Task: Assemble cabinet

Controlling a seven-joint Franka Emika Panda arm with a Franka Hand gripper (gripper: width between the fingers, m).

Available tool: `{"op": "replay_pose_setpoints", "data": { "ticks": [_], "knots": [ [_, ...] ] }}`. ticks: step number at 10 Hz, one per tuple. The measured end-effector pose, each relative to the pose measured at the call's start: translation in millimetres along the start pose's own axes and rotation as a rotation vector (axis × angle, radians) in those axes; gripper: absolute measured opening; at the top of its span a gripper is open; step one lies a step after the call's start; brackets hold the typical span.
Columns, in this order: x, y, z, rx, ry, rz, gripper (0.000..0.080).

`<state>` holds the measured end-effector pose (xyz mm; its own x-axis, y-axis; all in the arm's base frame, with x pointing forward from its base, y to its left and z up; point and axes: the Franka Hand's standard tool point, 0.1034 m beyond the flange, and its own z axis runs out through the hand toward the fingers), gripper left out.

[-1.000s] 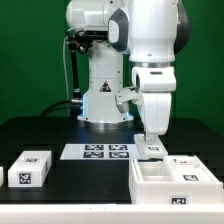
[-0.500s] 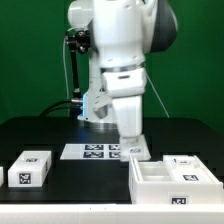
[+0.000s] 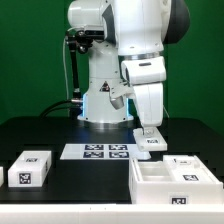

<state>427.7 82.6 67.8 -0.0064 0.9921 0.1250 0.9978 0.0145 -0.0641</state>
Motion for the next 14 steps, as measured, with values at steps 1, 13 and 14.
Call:
{"op": "replay_pose_setpoints", "data": {
  "ticks": [1, 13, 14],
  "knots": [
    [-0.7, 0.7, 0.1, 0.0, 0.0, 0.0, 0.0062],
    [-30.9, 28.4, 3.6, -0.055, 0.027, -0.079, 0.0062],
    [-31.0, 27.6, 4.6, -0.052, 0.029, -0.047, 0.0062]
  ]
}}
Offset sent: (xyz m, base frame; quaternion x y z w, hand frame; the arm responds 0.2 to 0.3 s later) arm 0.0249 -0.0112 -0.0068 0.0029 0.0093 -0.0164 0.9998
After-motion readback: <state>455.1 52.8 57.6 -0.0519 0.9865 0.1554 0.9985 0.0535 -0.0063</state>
